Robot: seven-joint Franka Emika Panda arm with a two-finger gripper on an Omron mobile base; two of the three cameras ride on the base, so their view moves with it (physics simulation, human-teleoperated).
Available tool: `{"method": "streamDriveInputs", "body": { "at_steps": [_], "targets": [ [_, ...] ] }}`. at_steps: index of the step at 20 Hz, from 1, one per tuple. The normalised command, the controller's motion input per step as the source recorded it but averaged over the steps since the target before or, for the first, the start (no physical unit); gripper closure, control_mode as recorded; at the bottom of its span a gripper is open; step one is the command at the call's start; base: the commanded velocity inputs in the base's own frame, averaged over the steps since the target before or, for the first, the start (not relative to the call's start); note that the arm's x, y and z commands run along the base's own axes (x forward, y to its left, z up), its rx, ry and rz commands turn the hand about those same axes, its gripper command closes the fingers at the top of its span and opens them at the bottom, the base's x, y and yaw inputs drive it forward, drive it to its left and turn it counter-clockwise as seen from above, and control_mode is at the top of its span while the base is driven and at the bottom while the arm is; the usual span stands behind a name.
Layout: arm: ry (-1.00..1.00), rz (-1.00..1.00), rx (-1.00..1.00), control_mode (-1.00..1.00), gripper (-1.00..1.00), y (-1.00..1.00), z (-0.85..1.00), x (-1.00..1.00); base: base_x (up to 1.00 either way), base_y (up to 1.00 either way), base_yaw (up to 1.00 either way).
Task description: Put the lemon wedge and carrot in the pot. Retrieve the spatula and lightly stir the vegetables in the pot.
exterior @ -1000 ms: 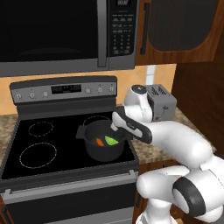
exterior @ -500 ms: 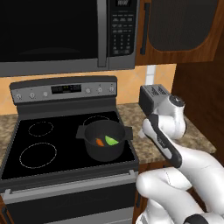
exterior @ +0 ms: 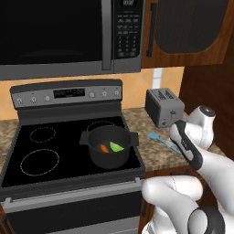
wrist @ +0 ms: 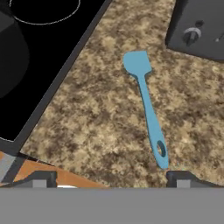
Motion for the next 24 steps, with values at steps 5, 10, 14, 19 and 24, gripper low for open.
{"method": "streamDriveInputs", "body": {
  "at_steps": [5, 10, 14, 19, 24],
  "targets": [
    [0.15, 0.02, 0.08, -1.0, -1.0, -0.64, -0.24, 0.08, 0.0, 0.0, 0.0],
    [0.18, 0.03, 0.01, -1.0, -1.0, -0.01, -0.25, 0.36, 0.0, 0.0, 0.0],
    [0.19, 0.0, 0.0, -1.0, -1.0, 0.0, -0.51, 0.41, 0.0, 0.0, 0.0],
    [0.1, 0.0, 0.0, -1.0, -1.0, -0.07, -0.4, 0.19, 0.0, 0.0, 0.0],
    [0.04, 0.0, -0.01, -1.0, -1.0, -0.13, -0.41, 0.17, 0.0, 0.0, 0.0]
  ]
}}
